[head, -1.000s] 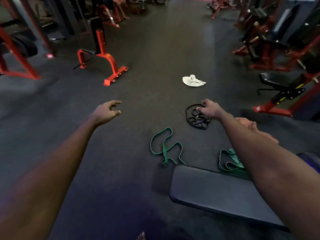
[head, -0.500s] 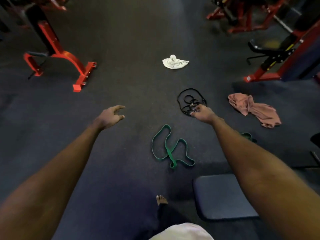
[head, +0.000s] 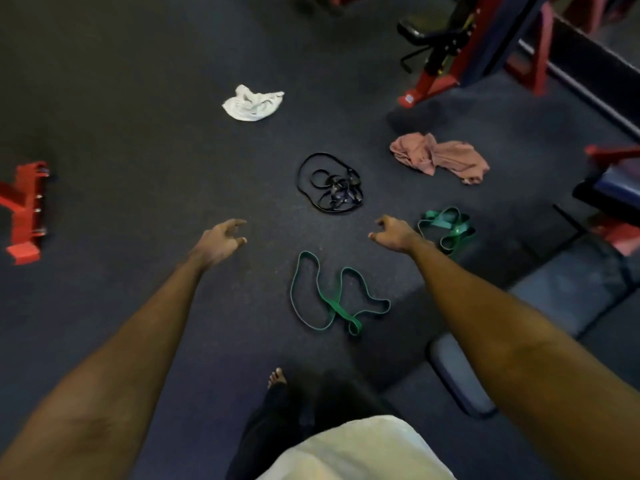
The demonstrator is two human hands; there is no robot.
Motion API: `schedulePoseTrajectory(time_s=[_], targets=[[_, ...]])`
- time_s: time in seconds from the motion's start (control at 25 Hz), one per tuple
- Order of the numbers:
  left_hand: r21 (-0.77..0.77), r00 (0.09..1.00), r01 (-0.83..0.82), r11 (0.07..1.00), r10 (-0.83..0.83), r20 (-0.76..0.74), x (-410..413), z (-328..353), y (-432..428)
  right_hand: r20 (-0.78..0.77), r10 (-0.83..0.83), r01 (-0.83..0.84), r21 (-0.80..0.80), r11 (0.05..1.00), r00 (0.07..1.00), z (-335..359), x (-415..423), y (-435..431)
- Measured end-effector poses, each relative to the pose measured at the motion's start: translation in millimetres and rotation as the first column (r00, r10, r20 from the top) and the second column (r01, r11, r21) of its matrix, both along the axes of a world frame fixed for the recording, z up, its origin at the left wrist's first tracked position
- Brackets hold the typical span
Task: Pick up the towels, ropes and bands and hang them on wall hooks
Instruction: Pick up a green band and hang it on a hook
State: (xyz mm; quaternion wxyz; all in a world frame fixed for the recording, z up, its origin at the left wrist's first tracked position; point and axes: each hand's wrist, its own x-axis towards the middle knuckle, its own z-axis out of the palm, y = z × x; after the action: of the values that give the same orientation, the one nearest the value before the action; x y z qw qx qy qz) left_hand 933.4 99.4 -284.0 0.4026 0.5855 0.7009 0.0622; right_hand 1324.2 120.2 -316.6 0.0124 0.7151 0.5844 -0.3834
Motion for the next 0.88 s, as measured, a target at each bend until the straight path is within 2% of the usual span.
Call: schedulePoseTrajectory(time_s=[0.24,0.48,0.72,0.88], targets=[[-0.126,0.979,0.195,0.973,-0.201,-0.034,-13,-53,125,-0.044,-0.218,0.210,-0.139,0.968,0.975,-61,-26,40],[-0.250,0.959,0.277,0.928,-0.283,0.013,-3,-170,208,-0.044,-0.344,0.325,-0.239,0.915,0.938,-179,-55,68],[-0.372,0.928,0.364,0.854,-0.365,0.069,16,-393,247,0.002,-0.449,0.422,-0.345,0.838,0.894,-394,-111,70],[-0.400,0.911,0.401,0.824,-0.406,0.076,16,-577,257,0.040,-0.487,0.466,-0.373,0.802,0.872,-576,-137,72]])
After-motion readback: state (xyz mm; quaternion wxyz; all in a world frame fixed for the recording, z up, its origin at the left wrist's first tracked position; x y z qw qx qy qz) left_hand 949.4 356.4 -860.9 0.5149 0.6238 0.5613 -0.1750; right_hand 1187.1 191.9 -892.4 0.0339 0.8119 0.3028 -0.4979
